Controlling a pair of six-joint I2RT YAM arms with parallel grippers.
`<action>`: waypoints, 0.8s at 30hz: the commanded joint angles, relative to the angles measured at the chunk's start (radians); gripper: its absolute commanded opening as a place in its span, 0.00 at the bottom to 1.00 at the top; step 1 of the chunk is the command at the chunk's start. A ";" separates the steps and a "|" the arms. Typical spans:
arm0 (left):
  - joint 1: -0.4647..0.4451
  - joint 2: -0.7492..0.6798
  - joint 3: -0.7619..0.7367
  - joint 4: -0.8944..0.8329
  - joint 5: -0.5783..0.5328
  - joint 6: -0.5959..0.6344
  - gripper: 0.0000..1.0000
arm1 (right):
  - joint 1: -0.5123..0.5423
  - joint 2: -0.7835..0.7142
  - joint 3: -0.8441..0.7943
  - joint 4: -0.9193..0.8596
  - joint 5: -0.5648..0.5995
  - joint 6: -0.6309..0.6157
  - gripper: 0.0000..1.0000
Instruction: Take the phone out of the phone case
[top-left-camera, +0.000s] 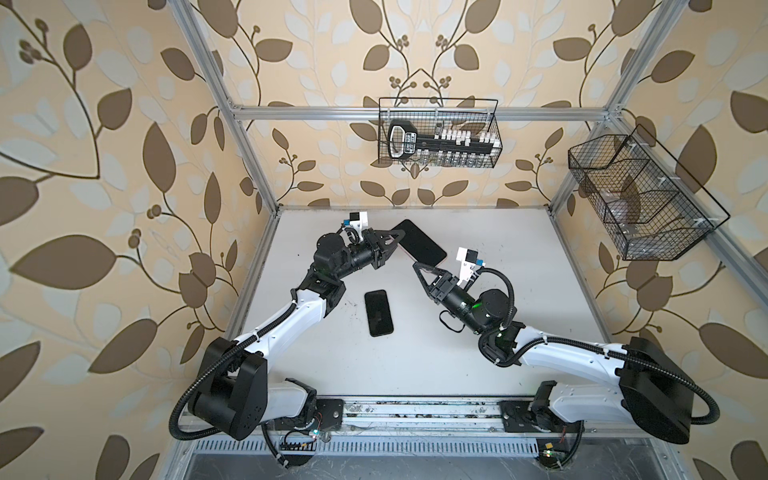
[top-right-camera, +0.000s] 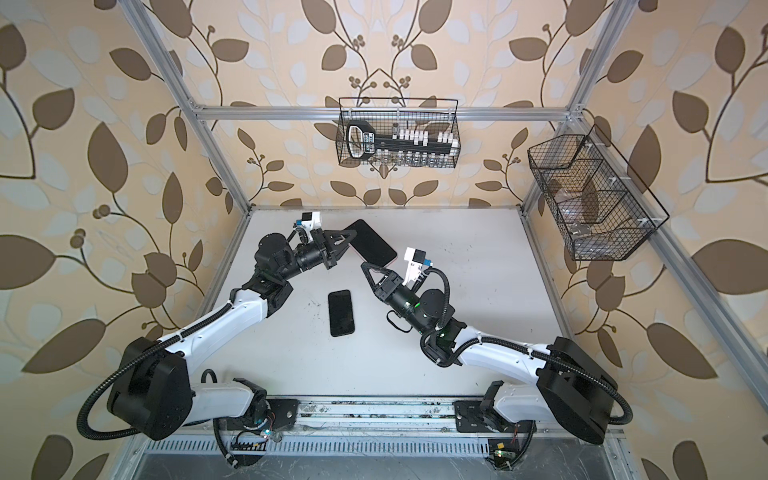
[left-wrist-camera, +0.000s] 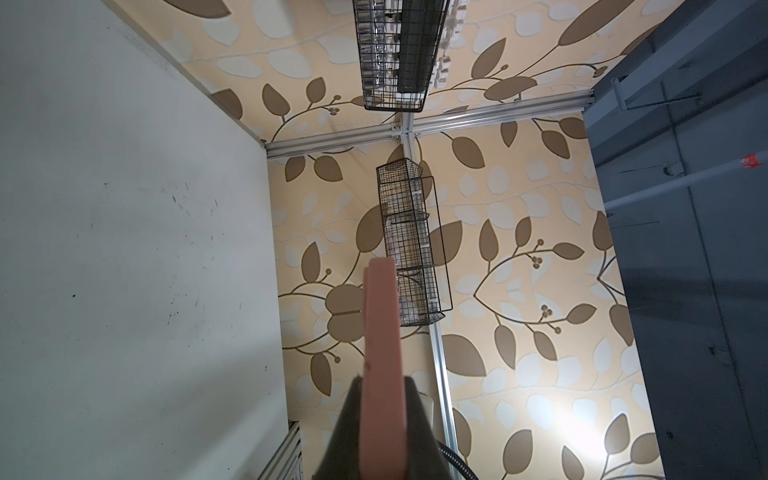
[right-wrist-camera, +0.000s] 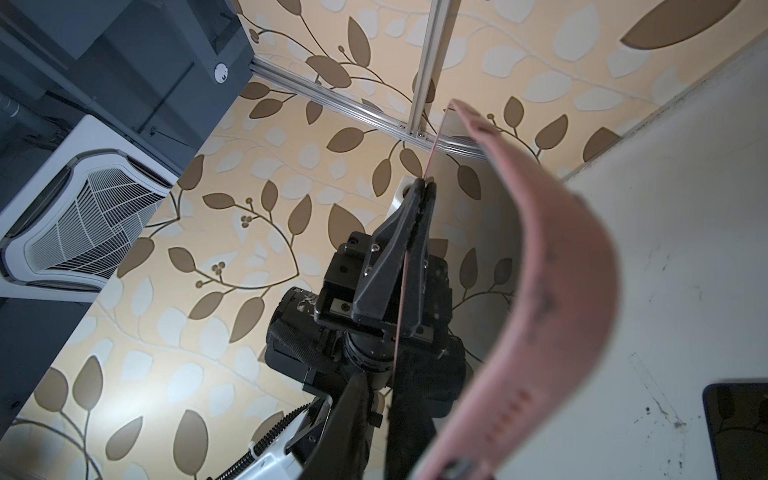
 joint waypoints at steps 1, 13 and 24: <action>-0.007 -0.023 0.025 0.034 -0.019 0.041 0.00 | 0.008 -0.041 -0.002 0.057 -0.028 -0.032 0.23; -0.015 -0.072 0.017 -0.032 -0.006 0.073 0.00 | -0.021 -0.053 0.004 0.031 -0.066 -0.066 0.11; -0.015 -0.076 0.051 -0.094 -0.001 0.064 0.00 | -0.021 -0.107 0.063 -0.167 -0.096 -0.248 0.11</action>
